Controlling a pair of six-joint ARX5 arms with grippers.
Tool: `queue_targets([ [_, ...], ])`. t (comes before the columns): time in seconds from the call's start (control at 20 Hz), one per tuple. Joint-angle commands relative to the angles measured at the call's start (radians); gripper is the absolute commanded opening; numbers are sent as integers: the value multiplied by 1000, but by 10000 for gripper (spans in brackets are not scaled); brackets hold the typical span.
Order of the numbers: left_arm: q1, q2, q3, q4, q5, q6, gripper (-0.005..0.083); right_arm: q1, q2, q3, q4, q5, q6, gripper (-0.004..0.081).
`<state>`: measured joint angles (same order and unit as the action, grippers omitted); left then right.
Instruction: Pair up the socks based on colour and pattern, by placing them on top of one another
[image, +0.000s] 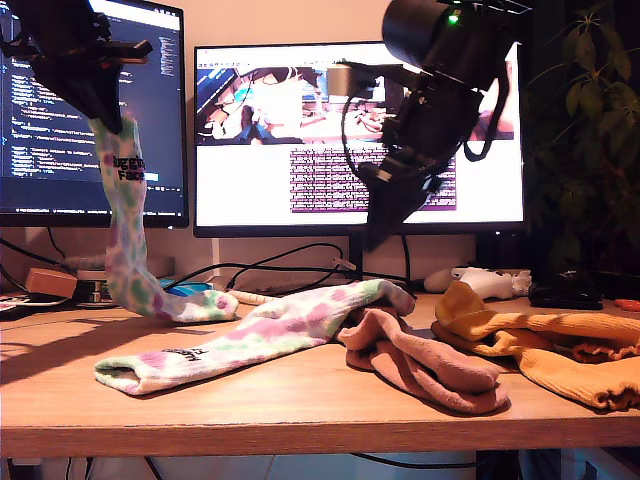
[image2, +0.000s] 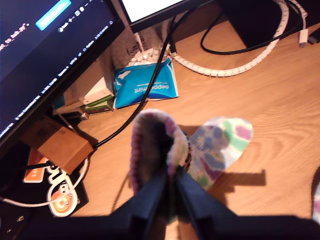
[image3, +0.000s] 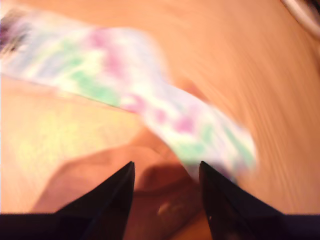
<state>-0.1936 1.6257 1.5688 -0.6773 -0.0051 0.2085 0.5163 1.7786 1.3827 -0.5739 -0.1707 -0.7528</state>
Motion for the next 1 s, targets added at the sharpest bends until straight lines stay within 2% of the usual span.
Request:
queue_targets([
  [0.0,2,-11,8,-1,3,-7,-20,6,24,1,33,-14,-70,370],
  [0.15,2,-11,8,-6,6,-8,-20,4,54,1,69,-19,-193,370],
  [0.35,2,-11,8,-3,6,-8,-20,2,113,1,91,-21,-273,366],
  [0.7,2,-11,8,-4,6,-8,-20,-7,142,1,180,-2,-284,242],
  [0.95,2,-11,8,-5,6,-8,-20,-9,174,1,224,29,-293,242],
])
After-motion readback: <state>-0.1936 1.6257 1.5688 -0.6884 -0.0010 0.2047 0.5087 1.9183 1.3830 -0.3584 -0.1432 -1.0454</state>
